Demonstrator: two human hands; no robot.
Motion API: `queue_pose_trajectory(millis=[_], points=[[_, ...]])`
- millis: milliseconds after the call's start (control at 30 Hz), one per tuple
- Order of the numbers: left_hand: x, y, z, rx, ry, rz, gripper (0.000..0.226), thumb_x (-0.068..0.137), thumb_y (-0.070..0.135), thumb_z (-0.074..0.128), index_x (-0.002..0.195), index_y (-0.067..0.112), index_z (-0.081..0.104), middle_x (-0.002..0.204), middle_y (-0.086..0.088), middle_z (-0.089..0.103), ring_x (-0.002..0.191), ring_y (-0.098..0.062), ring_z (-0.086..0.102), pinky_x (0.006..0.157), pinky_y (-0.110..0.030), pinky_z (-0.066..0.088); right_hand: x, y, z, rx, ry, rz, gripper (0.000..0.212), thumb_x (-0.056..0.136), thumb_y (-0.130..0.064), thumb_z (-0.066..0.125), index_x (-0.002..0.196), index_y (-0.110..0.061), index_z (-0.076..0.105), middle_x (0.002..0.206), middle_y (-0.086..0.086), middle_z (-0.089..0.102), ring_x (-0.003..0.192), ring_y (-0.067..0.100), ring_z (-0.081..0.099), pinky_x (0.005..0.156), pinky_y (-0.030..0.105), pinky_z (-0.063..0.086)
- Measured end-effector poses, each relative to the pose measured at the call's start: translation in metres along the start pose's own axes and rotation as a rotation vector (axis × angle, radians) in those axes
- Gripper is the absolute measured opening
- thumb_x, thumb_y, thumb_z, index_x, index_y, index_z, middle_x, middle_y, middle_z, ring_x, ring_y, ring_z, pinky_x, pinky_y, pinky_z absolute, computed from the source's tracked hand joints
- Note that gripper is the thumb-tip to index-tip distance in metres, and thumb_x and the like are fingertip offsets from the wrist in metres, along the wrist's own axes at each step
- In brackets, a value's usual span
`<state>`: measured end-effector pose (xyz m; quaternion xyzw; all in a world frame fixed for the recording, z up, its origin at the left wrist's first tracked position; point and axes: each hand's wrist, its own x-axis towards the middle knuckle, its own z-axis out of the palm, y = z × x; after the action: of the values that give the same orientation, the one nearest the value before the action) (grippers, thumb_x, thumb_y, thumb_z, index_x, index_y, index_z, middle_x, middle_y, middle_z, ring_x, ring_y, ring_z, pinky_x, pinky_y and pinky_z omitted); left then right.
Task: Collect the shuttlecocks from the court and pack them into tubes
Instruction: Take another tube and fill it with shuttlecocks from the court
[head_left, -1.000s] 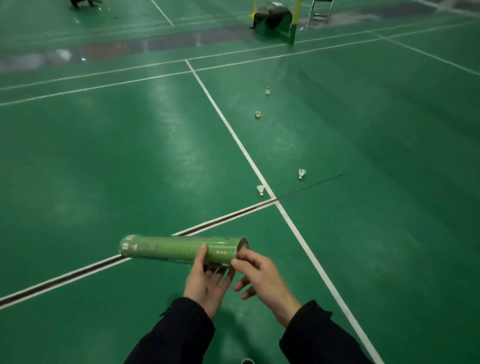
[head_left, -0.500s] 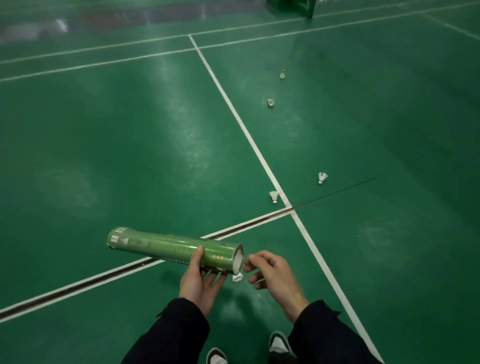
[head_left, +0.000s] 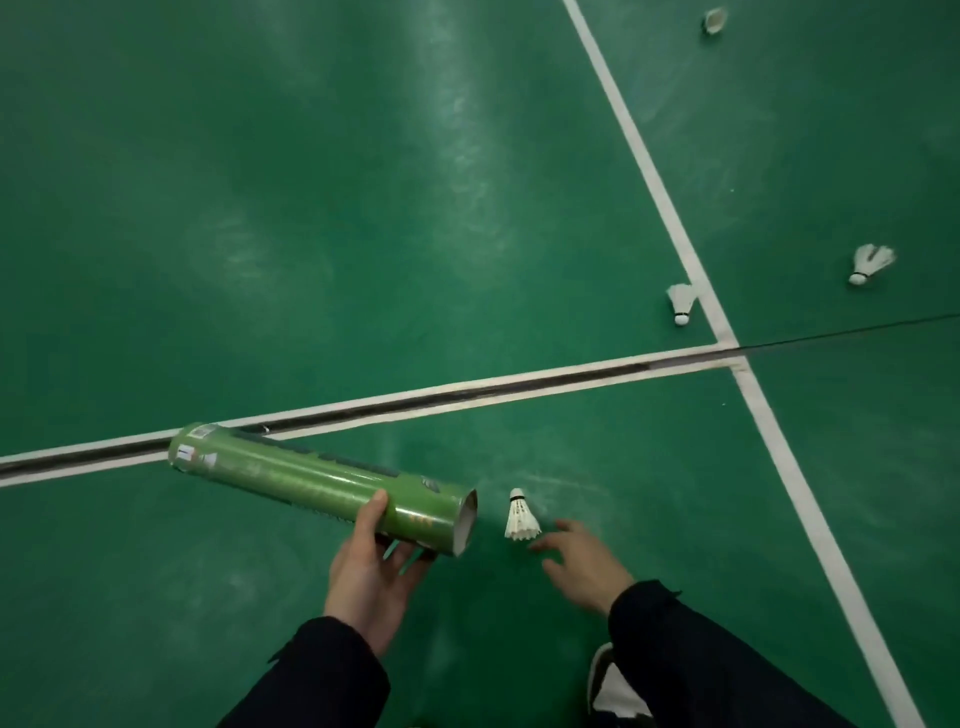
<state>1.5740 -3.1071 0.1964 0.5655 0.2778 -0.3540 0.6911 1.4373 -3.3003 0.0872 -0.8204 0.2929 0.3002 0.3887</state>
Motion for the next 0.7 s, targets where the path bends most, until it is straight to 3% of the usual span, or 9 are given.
queue_pose_trajectory(millis=[167,233,300,400,467,500,567,633,700], points=[[0.064,-0.021,-0.013,-0.020,-0.053,0.038,0.046,0.096,0.037,0.063,0.133,0.010,0.059,0.111,-0.010,0.078,0.099,-0.023,0.077,0.076,-0.037,0.064,0.081,0.020,0.045,-0.393,-0.031,-0.075,0.070,0.092,0.003,0.041,0.149,-0.037,0.049,0.172,0.005,-0.002,0.137,0.036,0.045,0.116,0.044,0.040],[0.078,-0.022,-0.012,-0.012,-0.072,0.052,0.046,0.096,0.037,0.063,0.132,0.009,0.059,0.107,-0.008,0.079,0.097,-0.022,0.077,0.073,-0.036,0.064,0.103,0.024,0.056,-0.492,0.004,-0.157,0.066,0.093,0.005,0.042,0.148,-0.032,0.049,0.172,0.004,0.004,0.124,0.035,0.054,0.103,0.047,0.049],[0.085,-0.021,-0.008,-0.009,-0.078,0.061,0.048,0.094,0.037,0.064,0.132,0.009,0.058,0.105,-0.007,0.080,0.095,-0.021,0.078,0.072,-0.036,0.064,0.115,0.027,0.060,-0.524,0.128,-0.239,0.051,0.096,0.004,0.042,0.141,-0.020,0.051,0.163,0.004,0.029,0.105,0.032,0.063,0.083,0.046,0.056],[0.086,-0.014,-0.004,-0.026,-0.101,0.059,0.050,0.095,0.038,0.064,0.136,0.009,0.057,0.107,-0.009,0.079,0.094,-0.022,0.078,0.072,-0.036,0.063,0.122,0.027,0.052,-0.500,0.385,-0.327,0.027,0.089,-0.006,0.070,0.113,-0.017,0.065,0.116,-0.001,0.066,0.071,0.016,0.061,0.055,0.029,0.052],[0.081,-0.007,-0.001,-0.044,-0.122,0.059,0.051,0.096,0.038,0.063,0.137,0.009,0.056,0.109,-0.010,0.079,0.098,-0.024,0.077,0.073,-0.037,0.063,0.118,0.026,0.037,-0.400,0.568,-0.312,0.032,0.065,-0.010,0.092,0.081,-0.019,0.066,0.071,-0.006,0.062,0.049,0.010,0.040,0.040,0.017,0.025],[0.078,-0.003,0.000,-0.044,-0.131,0.058,0.051,0.096,0.038,0.064,0.137,0.009,0.056,0.111,-0.010,0.078,0.100,-0.024,0.077,0.075,-0.038,0.063,0.114,0.026,0.030,-0.301,0.590,-0.253,0.030,0.067,-0.012,0.091,0.080,-0.020,0.065,0.068,-0.006,0.061,0.049,0.010,0.037,0.043,0.017,0.020],[0.070,0.001,0.001,-0.046,-0.142,0.059,0.053,0.093,0.038,0.065,0.136,0.009,0.057,0.112,-0.010,0.078,0.102,-0.025,0.076,0.077,-0.038,0.063,0.104,0.025,0.020,-0.172,0.572,-0.151,0.020,0.089,-0.023,0.075,0.106,-0.021,0.065,0.098,-0.004,0.066,0.065,0.010,0.051,0.054,0.019,0.033],[0.065,0.003,0.000,-0.057,-0.164,0.057,0.052,0.093,0.038,0.065,0.136,0.009,0.057,0.113,-0.010,0.078,0.103,-0.025,0.076,0.077,-0.039,0.063,0.097,0.028,0.024,-0.198,0.489,-0.142,0.045,0.098,-0.029,0.063,0.140,-0.026,0.050,0.137,-0.002,0.054,0.096,0.010,0.060,0.072,0.018,0.046],[0.067,0.004,0.001,-0.067,-0.183,0.059,0.052,0.094,0.038,0.065,0.136,0.009,0.058,0.113,-0.009,0.078,0.102,-0.024,0.076,0.076,-0.038,0.063,0.101,0.026,0.029,-0.270,0.361,-0.179,0.071,0.097,-0.018,0.059,0.157,-0.036,0.026,0.164,0.002,0.026,0.128,0.018,0.052,0.095,0.026,0.052]])
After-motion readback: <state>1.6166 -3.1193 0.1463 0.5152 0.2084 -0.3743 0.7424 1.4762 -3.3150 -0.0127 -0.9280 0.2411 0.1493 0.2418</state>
